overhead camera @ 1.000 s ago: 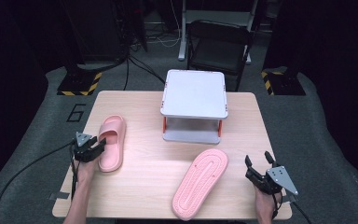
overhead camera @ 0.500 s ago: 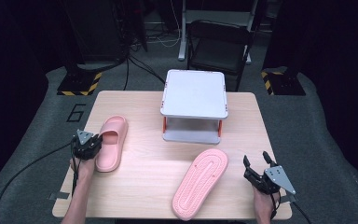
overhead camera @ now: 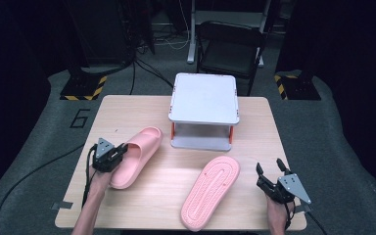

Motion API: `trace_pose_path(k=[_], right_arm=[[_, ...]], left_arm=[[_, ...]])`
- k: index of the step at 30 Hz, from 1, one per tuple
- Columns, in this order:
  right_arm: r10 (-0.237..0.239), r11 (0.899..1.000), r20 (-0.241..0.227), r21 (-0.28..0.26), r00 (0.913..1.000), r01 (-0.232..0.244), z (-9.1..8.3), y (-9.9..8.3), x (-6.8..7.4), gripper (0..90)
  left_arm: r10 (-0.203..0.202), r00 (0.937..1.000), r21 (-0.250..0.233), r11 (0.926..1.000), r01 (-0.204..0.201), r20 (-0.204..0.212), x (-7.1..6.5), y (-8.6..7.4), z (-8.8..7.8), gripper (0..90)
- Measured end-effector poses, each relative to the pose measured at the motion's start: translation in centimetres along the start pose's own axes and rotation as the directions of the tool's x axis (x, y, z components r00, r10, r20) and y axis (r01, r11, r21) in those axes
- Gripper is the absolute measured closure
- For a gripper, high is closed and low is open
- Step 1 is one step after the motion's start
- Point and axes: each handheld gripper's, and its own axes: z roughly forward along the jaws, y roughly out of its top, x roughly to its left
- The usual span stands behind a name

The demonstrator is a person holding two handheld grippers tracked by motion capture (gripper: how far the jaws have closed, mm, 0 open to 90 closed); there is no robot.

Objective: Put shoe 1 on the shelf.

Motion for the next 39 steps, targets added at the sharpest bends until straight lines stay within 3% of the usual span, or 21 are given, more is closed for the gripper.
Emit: trace_pose_path(k=[3, 7, 8, 9, 14, 18, 20, 27, 32, 39], right_arm=[[0.001, 1.0, -0.003, 0.003, 1.0, -0.001, 0.0, 0.0, 0.0, 24.7], [-0.001, 1.0, -0.007, 0.005, 1.0, 0.001, 0.0, 0.0, 0.0, 24.7], [-0.005, 1.0, -0.005, -0.004, 1.0, 0.005, 0.0, 0.1, -0.1, 24.7], [-0.005, 1.0, -0.005, -0.004, 1.0, 0.005, 0.0, 0.1, -0.1, 24.7], [0.012, 1.0, -0.003, -0.003, 0.9999, -0.012, -0.2, 0.1, -0.2, 24.7], [0.015, 1.0, -0.007, -0.003, 0.9999, -0.015, -0.2, 0.1, -0.3, 24.7], [0.017, 1.0, -0.007, -0.002, 0.9998, -0.017, -0.2, 0.1, -0.2, 24.7], [0.012, 1.0, -0.008, 0.001, 0.9999, -0.012, -0.2, 0.1, -0.2, 24.7], [0.013, 1.0, -0.011, -0.001, 0.9999, -0.013, -0.2, 0.1, -0.2, 24.7], [0.013, 1.0, -0.016, 0.007, 0.9998, -0.013, -0.1, 0.1, -0.1, 24.7]], left_arm=[[0.02, 0.9977, -0.019, 0.9996, -0.019, 0.065, -1.8, 1.0, 0.1, 83.5], [0.0, 0.9901, -0.041, 0.9991, 0.006, 0.141, -4.1, 2.5, 1.3, 83.2], [0.036, 0.9865, -0.034, 0.9989, -0.031, 0.16, -5.3, 3.2, 2.0, 83.2], [0.036, 0.9865, -0.034, 0.9989, -0.031, 0.16, -5.3, 3.2, 2.0, 83.0], [0.035, 0.9849, -0.016, 0.9993, -0.032, 0.17, -7.9, 4.0, 4.6, 82.7], [0.004, 0.9919, -0.01, 0.9999, -0.003, 0.127, -9.2, 4.0, 7.2, 82.2], [-0.031, 0.996, 0.005, 0.9995, 0.031, 0.084, -9.9, 4.0, 9.1, 80.9], [-0.045, 0.9985, 0.022, 0.9988, 0.044, 0.033, -11.0, 4.6, 11.9, 79.3], [-0.047, 0.9989, 0.018, 0.9988, 0.047, -0.006, -11.6, 5.2, 12.9, 80.5], [-0.084, 0.9945, 0.006, 0.9964, 0.085, -0.063, -12.9, 5.9, 14.1, 80.2]])
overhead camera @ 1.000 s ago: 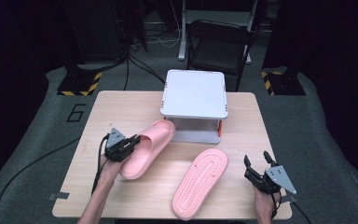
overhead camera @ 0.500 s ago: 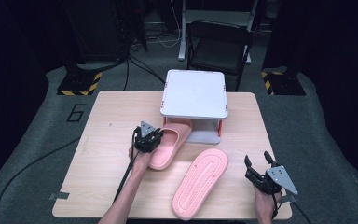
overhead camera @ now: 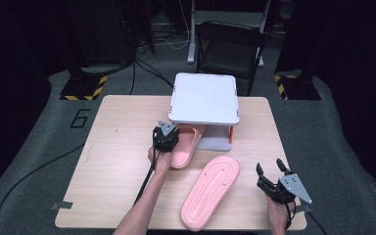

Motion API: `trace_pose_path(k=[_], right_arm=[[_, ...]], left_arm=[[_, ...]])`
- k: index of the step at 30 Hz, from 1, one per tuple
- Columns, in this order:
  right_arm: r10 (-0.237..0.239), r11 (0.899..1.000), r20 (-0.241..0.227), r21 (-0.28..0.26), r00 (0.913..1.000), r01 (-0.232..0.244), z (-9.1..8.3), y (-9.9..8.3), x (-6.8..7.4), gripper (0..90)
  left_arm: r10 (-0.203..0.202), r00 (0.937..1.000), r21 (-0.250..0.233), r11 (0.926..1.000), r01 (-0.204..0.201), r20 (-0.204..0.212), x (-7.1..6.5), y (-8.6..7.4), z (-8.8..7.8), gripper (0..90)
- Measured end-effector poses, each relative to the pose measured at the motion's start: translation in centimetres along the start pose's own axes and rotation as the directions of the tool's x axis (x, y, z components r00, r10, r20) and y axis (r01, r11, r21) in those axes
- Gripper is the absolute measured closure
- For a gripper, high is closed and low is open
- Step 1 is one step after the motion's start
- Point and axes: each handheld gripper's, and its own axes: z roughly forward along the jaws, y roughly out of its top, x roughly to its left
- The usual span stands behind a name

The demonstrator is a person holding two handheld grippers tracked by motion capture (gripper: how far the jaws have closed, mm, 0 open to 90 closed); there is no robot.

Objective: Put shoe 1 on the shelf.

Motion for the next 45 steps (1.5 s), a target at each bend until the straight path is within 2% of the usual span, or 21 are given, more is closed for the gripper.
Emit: trace_pose_path(k=[2, 3, 6, 8, 10, 12, 15, 17, 20, 26, 29, 30, 31, 32, 34, 35, 37, 39, 40, 42, 45], right_arm=[[-0.008, 1.0, 0.0, -0.003, 1.0, 0.008, 0.0, 0.0, 0.0, 24.7], [-0.008, 1.0, 0.0, -0.003, 1.0, 0.008, 0.0, 0.0, 0.0, 24.7], [-0.005, 1.0, -0.004, -0.002, 1.0, 0.005, 0.0, 0.0, -0.1, 24.7], [-0.004, 1.0, -0.003, -0.002, 1.0, 0.004, -0.1, 0.0, -0.1, 24.7], [-0.005, 1.0, -0.003, -0.002, 1.0, 0.005, 0.0, 0.0, -0.1, 24.7], [-0.004, 1.0, 0.001, -0.005, 1.0, 0.004, 0.0, -0.1, -0.1, 24.7], [-0.01, 1.0, -0.002, 0.001, 1.0, 0.01, 0.1, -0.1, 0.0, 24.7], [-0.008, 1.0, -0.003, 0.001, 1.0, 0.008, 0.1, -0.1, 0.0, 24.7], [-0.01, 1.0, -0.004, 0.007, 0.9999, 0.01, 0.0, -0.1, 0.1, 24.8], [-0.02, 1.0, -0.007, 0.007, 0.9998, 0.021, 0.0, 0.0, 0.4, 24.8], [-0.024, 1.0, -0.009, 0.009, 0.9997, 0.024, 0.1, -0.1, 0.4, 24.8], [-0.024, 1.0, -0.008, 0.01, 0.9997, 0.025, 0.1, -0.1, 0.4, 24.8], [-0.027, 1.0, -0.011, 0.011, 0.9996, 0.028, 0.1, -0.1, 0.3, 24.8], [-0.027, 1.0, -0.011, 0.011, 0.9996, 0.028, 0.1, -0.1, 0.3, 24.8], [-0.023, 1.0, -0.01, 0.011, 0.9997, 0.023, 0.0, -0.1, 0.3, 24.8], [-0.021, 1.0, -0.008, 0.012, 0.9997, 0.021, 0.0, -0.1, 0.2, 24.8], [-0.019, 1.0, -0.007, 0.011, 0.9998, 0.019, 0.0, -0.1, 0.2, 24.8], [-0.014, 1.0, -0.001, 0.006, 0.9999, 0.014, 0.1, -0.1, 0.2, 24.8], [-0.013, 1.0, -0.005, 0.009, 0.9999, 0.013, 0.0, 0.0, 0.3, 24.8], [-0.015, 1.0, -0.006, 0.008, 0.9999, 0.015, 0.0, 0.0, 0.3, 24.8], [-0.017, 1.0, -0.004, 0.012, 0.9998, 0.017, 0.1, 0.0, 0.4, 24.8]], left_arm=[[-0.003, 0.9998, -0.002, 1.0, 0.003, -0.021, -0.4, 0.0, 0.3, 80.3], [0.008, 0.9997, 0.018, 0.9998, -0.007, -0.024, -0.4, 0.0, 0.4, 80.2], [-0.016, 0.9983, 0.016, 0.9997, 0.016, -0.057, -0.6, -0.1, 0.7, 79.7], [-0.029, 0.9981, 0.019, 0.9994, 0.03, -0.054, -0.6, -0.2, 0.9, 79.4], [-0.061, 0.9967, 0.011, 0.998, 0.062, -0.053, -0.7, -0.3, 1.0, 78.9], [-0.045, 0.998, 0.031, 0.9985, 0.046, -0.044, -0.7, -0.3, 1.0, 77.1], [-0.075, 0.9968, 0.014, 0.9971, 0.075, -0.029, -0.5, -0.3, 0.9, 73.9], [-0.073, 0.9973, 0.012, 0.9973, 0.073, -0.005, -0.4, -0.1, 0.8, 69.6], [-0.065, 0.9979, 0.008, 0.9978, 0.065, -0.006, -0.3, 0.0, 1.0, 70.0], [-0.108, 0.9933, -0.027, 0.994, 0.106, -0.043, -0.2, 0.0, 1.5, 71.4], [-0.127, 0.9917, -0.034, 0.9914, 0.127, -0.018, -0.3, 0.0, 1.6, 67.8], [-0.124, 0.9922, -0.038, 0.9916, 0.124, -0.004, -0.2, 0.1, 1.4, 64.9], [-0.112, 0.9937, -0.045, 0.9927, 0.112, 0.009, -0.1, 0.2, 1.0, 56.4], [-0.108, 0.9938, -0.045, 0.993, 0.109, 0.025, 0.0, 0.3, 0.7, 56.4], [-0.092, 0.991, -0.038, 0.9946, 0.096, 0.097, 0.3, 0.3, -0.4, 49.2], [-0.085, 0.9886, -0.03, 0.9956, 0.089, 0.124, 0.5, 0.3, -0.9, 42.0], [-0.068, 0.9798, -0.007, 0.9975, 0.07, 0.188, 0.7, -0.1, -2.3, 38.1], [-0.048, 0.9738, 0.011, 0.9988, 0.047, 0.222, 0.9, -0.7, -3.4, 30.6], [-0.037, 0.9678, 0.034, 0.999, 0.03, 0.249, 1.1, -1.2, -4.1, 22.8], [0.003, 0.9633, 0.054, 0.9984, -0.018, 0.268, 1.3, -1.9, -4.9, 21.2], [0.078, 0.9571, 0.084, 0.991, -0.105, 0.279, 1.1, -3.0, -6.0, 17.9]])
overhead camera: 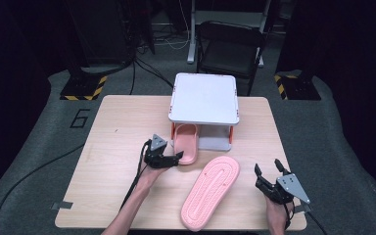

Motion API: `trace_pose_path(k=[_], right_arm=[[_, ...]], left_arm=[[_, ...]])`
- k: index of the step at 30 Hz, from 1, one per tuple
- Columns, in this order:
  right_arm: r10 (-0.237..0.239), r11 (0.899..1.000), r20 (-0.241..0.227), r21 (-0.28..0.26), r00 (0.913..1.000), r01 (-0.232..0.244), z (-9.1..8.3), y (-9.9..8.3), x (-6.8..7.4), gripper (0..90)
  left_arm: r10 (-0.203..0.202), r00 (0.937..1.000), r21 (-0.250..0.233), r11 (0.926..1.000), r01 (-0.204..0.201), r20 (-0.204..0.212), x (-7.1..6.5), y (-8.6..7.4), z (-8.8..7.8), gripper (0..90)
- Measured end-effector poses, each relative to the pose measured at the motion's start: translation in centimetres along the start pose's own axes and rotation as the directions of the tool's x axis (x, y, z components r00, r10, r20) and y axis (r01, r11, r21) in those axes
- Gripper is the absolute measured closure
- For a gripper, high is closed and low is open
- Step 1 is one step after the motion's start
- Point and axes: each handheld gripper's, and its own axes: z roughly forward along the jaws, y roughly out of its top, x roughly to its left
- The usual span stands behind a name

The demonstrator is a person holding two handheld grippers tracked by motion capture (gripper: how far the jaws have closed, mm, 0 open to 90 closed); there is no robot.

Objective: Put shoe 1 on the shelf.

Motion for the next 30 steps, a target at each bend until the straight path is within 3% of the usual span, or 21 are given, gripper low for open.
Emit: trace_pose_path(k=[1, 2, 8, 10, 14, 21, 22, 28, 30], right_arm=[[0.0, 1.0, -0.005, 0.003, 1.0, 0.0, 0.1, 0.0, 0.1, 24.8], [-0.003, 1.0, -0.006, 0.003, 1.0, 0.003, 0.1, 0.0, 0.1, 24.8], [-0.007, 1.0, -0.013, 0.0, 0.9999, 0.007, 0.0, 0.0, 0.1, 24.8], [-0.005, 1.0, -0.009, -0.003, 0.9999, 0.005, 0.0, 0.1, 0.0, 24.8], [0.004, 1.0, -0.002, -0.004, 1.0, -0.004, -0.1, 0.1, -0.2, 24.8], [0.005, 1.0, -0.003, -0.003, 1.0, -0.005, -0.1, 0.1, -0.2, 24.8], [0.005, 1.0, -0.004, -0.004, 1.0, -0.005, -0.1, 0.1, -0.2, 24.8], [0.006, 1.0, -0.004, -0.003, 1.0, -0.006, -0.1, 0.1, -0.2, 24.8], [0.005, 1.0, -0.004, -0.003, 1.0, -0.005, -0.1, 0.1, -0.2, 24.8]], left_arm=[[0.047, 0.9989, 0.031, 0.9984, -0.046, -0.001, -0.2, -0.3, -0.1, 16.6], [0.064, 0.9979, 0.041, 0.9971, -0.064, -0.004, -0.4, -0.5, -0.1, 16.3], [0.109, 0.994, 0.083, 0.9905, -0.11, 0.009, -1.3, -1.3, 1.2, 16.1], [0.09, 0.9958, 0.072, 0.9933, -0.091, 0.014, -1.4, -1.3, 1.5, 15.7], [0.119, 0.9924, 0.062, 0.9911, -0.117, -0.03, -1.4, -0.9, 1.8, 16.4], [0.074, 0.9943, 0.048, 0.9964, -0.07, -0.077, -0.9, -0.2, 3.0, 17.9], [0.092, 0.9921, 0.05, 0.9949, -0.088, -0.085, -0.8, 0.0, 3.2, 18.1], [0.06, 0.9915, 0.025, 0.998, -0.058, -0.115, -0.6, 0.4, 4.5, 19.5], [0.068, 0.989, 0.019, 0.9976, -0.067, -0.131, -0.6, 0.7, 5.0, 20.0]])
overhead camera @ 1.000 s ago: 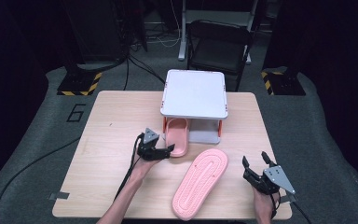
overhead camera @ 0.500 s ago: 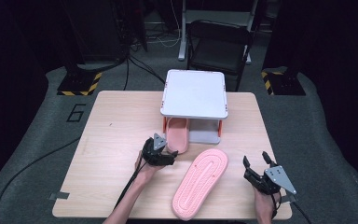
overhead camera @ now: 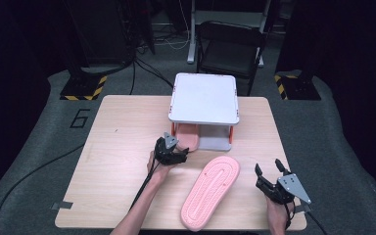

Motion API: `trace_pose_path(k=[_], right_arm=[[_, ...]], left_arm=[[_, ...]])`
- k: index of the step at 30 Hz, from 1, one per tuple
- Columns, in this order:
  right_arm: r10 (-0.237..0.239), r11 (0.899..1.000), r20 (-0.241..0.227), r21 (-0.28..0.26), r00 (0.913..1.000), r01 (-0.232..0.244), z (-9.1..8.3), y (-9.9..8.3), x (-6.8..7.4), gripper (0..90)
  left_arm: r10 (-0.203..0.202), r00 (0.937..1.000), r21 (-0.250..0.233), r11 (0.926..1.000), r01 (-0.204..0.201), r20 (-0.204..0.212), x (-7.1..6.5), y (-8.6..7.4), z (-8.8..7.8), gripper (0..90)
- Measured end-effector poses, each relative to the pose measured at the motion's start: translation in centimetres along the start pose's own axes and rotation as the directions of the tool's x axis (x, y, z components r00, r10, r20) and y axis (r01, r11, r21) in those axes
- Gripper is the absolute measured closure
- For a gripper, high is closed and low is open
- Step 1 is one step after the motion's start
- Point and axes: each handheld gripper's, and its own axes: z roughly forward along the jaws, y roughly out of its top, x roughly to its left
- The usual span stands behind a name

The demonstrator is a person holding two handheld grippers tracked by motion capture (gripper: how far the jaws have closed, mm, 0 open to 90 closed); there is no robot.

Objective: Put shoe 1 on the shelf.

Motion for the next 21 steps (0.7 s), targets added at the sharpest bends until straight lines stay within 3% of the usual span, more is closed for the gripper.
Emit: trace_pose_path(k=[3, 5, 6, 11, 12, 17, 21], right_arm=[[0.002, 1.0, 0.0, 0.001, 1.0, -0.002, 0.0, 0.0, 0.0, 24.8], [0.003, 1.0, 0.001, 0.0, 1.0, -0.003, 0.0, 0.0, 0.0, 24.8], [0.001, 1.0, -0.001, 0.0, 1.0, -0.001, -0.1, 0.0, -0.1, 24.8], [0.001, 1.0, -0.002, 0.003, 1.0, -0.001, 0.0, 0.0, -0.1, 24.8], [0.003, 1.0, -0.002, 0.002, 1.0, -0.003, 0.0, 0.0, -0.1, 24.8], [0.005, 1.0, -0.006, 0.001, 1.0, -0.005, 0.0, 0.0, -0.1, 24.8], [0.002, 1.0, -0.006, 0.002, 1.0, -0.002, 0.0, -0.1, -0.1, 24.8]], left_arm=[[-0.012, 0.9999, -0.009, 0.9999, 0.012, -0.008, -0.1, 0.2, 0.5, 21.1], [-0.046, 0.9987, -0.026, 0.9986, 0.046, -0.023, -0.1, 0.1, 0.9, 21.1], [-0.045, 0.9988, -0.009, 0.9989, 0.045, -0.021, 0.0, 0.2, 1.0, 21.1], [-0.059, 0.9977, -0.02, 0.9981, 0.059, -0.032, 0.0, 0.7, 1.6, 19.2], [-0.048, 0.9985, -0.01, 0.9988, 0.048, -0.025, 0.1, 0.8, 1.5, 18.8], [-0.069, 0.9971, -0.035, 0.9971, 0.068, -0.033, 0.0, 1.0, 1.2, 20.5], [-0.073, 0.9973, -0.058, 0.9957, 0.072, -0.012, 0.2, 1.3, 0.0, 20.4]])
